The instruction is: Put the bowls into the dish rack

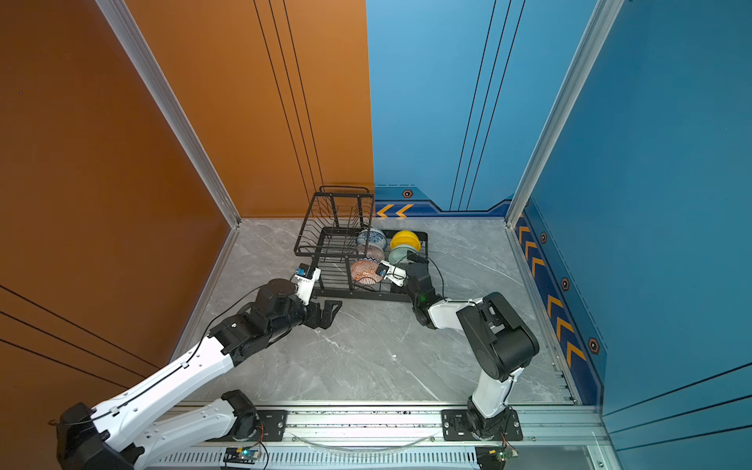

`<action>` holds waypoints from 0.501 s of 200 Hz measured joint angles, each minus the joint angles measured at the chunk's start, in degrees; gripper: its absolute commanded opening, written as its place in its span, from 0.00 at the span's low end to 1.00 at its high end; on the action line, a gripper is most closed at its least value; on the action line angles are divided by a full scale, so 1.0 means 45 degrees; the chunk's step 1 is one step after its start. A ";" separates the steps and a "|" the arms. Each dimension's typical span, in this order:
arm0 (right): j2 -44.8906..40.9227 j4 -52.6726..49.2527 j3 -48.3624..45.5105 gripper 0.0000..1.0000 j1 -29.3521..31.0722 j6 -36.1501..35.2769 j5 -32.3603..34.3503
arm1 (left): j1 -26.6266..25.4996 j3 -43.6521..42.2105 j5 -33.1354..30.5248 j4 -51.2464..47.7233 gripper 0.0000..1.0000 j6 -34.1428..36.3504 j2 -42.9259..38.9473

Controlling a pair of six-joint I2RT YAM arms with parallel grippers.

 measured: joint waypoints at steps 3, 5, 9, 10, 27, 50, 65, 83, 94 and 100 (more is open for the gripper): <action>-0.0049 -0.0019 -0.0019 1.00 0.0000 0.0024 -0.0015 | 0.0000 0.0000 0.0000 -0.0005 0.98 0.0000 -0.0005; -0.0092 -0.0034 -0.0034 1.00 0.0000 0.0058 -0.0015 | 0.0000 0.0000 0.0000 -0.0005 0.98 0.0000 -0.0015; -0.0151 -0.0049 -0.0063 1.00 0.0000 0.0078 -0.0019 | 0.0000 0.0000 0.0000 0.0000 0.98 0.0000 -0.0024; -0.0165 -0.0049 -0.0068 1.00 0.0000 0.0092 -0.0024 | 0.0000 0.0000 0.0000 -0.0005 0.98 0.0000 -0.0024; -0.0529 -0.0272 -0.0262 1.00 0.0039 0.0219 -0.0092 | 0.0000 0.0000 0.0000 -0.0005 0.98 0.0005 -0.0053; -0.0894 -0.0457 -0.0330 1.00 0.0024 0.0340 -0.0112 | 0.0005 0.0000 -0.0015 -0.0034 0.98 0.0005 -0.0092; -0.1205 -0.0690 -0.0384 1.00 0.0029 0.0452 -0.0180 | 0.0029 0.0000 -0.0044 -0.0049 0.98 0.0010 -0.0131; -0.1496 -0.1039 -0.0442 1.00 0.0039 0.0539 -0.0364 | 0.0102 0.0000 -0.0078 -0.0049 0.98 0.0015 -0.0189; -0.1681 -0.1219 -0.0505 1.00 0.0039 0.0631 -0.0408 | 0.0146 0.0000 -0.0097 -0.0053 0.98 0.0029 -0.0219; -0.1807 -0.1297 -0.0563 1.00 0.0039 0.0695 -0.0423 | 0.0170 0.0000 -0.0126 -0.0049 0.98 0.0049 -0.0233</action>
